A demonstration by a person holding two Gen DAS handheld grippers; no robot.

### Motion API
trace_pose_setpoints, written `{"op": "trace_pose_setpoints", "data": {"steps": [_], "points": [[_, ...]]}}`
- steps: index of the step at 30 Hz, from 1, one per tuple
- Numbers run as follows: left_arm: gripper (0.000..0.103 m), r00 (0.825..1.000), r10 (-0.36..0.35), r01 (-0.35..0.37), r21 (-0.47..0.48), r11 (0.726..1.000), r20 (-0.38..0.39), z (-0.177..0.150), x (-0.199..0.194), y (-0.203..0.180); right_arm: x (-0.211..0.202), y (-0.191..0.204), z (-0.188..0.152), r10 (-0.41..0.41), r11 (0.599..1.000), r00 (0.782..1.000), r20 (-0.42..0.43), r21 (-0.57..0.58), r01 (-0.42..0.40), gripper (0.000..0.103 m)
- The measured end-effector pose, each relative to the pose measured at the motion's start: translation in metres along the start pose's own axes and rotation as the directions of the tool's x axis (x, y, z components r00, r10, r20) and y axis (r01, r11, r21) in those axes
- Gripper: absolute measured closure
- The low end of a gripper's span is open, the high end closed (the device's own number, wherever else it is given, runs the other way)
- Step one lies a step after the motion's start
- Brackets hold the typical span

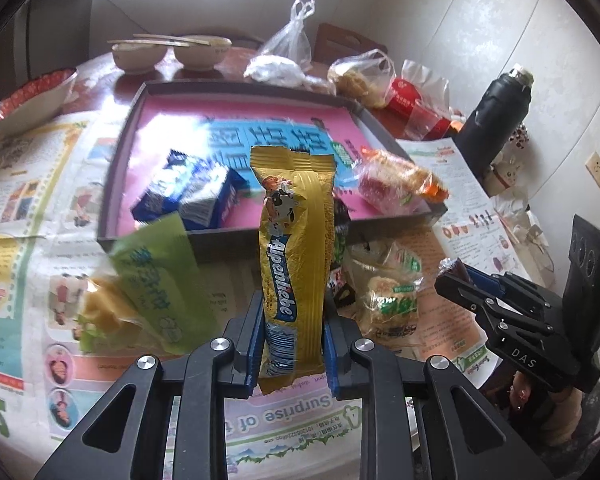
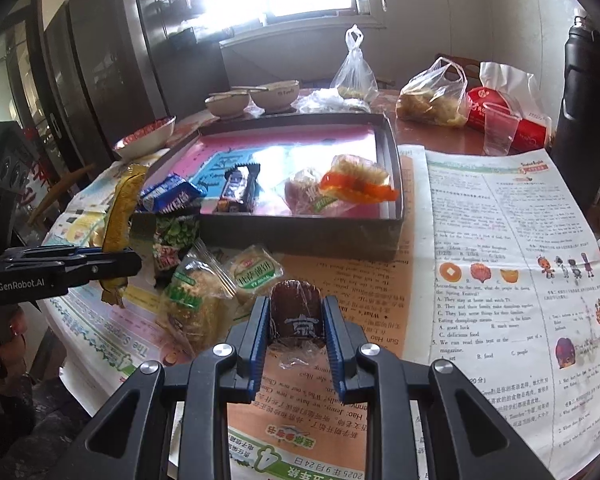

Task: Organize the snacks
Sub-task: 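Lift the yellow wafer bar over the tray with the left gripper while the right carries the brown packet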

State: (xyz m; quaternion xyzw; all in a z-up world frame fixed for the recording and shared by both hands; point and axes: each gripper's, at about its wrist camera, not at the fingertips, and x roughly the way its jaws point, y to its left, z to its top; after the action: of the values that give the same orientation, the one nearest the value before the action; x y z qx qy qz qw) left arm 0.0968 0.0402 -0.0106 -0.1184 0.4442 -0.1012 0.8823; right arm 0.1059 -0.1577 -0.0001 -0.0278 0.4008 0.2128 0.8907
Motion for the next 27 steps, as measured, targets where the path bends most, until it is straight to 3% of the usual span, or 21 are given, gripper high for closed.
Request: {"op": "trace_pose_setpoints", "data": {"steps": [12, 27], "points": [[0.078, 0.996, 0.038, -0.037, -0.018, 0.999, 0.076, 0.012, -0.026, 0.011, -0.01, 0.006, 0.01, 0.022, 1.0, 0.999, 0.032, 0.004, -0.022, 0.076], [0.078, 0.994, 0.044, -0.043, -0.014, 0.999, 0.102, 0.022, -0.027, 0.008, -0.013, 0.025, 0.034, 0.066, 0.998, 0.995, 0.075, -0.022, -0.065, 0.076]]}}
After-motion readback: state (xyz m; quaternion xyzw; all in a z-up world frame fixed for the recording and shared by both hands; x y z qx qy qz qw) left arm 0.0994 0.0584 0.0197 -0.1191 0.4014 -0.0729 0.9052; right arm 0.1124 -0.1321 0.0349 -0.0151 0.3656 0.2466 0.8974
